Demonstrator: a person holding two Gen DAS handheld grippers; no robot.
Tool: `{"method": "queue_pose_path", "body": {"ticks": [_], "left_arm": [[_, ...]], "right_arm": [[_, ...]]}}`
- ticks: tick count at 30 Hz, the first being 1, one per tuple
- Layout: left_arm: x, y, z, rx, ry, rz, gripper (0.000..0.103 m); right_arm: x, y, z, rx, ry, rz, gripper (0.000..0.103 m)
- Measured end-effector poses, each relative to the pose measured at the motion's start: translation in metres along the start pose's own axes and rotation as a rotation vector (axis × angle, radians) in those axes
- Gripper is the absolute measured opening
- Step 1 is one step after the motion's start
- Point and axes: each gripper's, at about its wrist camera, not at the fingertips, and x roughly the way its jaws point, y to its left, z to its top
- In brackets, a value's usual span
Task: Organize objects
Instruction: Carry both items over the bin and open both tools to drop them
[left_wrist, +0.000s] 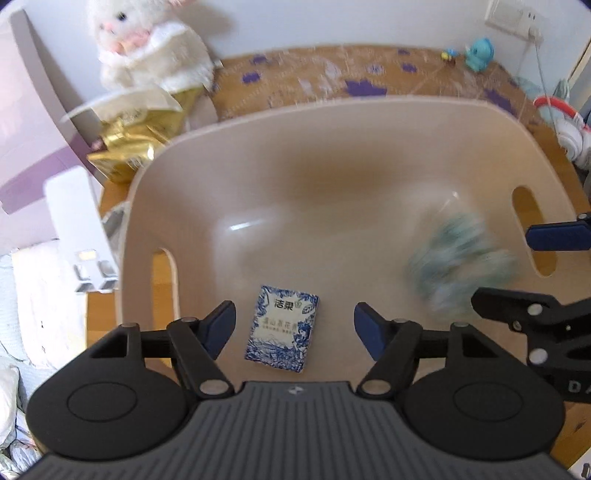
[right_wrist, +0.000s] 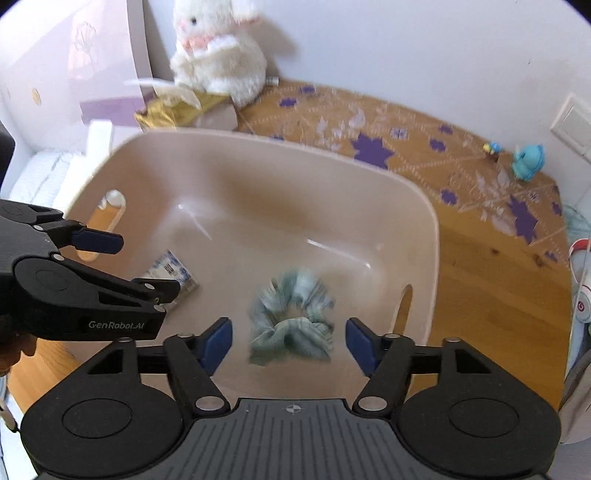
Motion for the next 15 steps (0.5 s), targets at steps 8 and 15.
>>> {"method": "queue_pose_path", "body": {"ticks": [8, 15], "left_arm": [[-0.044, 0.008, -0.009, -0.027, -0.078, 0.007, 0.080], [-0.080, 0.008, -0.035, -0.052, -0.139, -0.004, 0.080]], "right_arm": [[-0.058, 0.000, -0.016, 0.051, -0.155, 0.011, 0.103], [-0.082, 0.006, -0.039, 0.091, -0.180, 0.013, 0.103]]}}
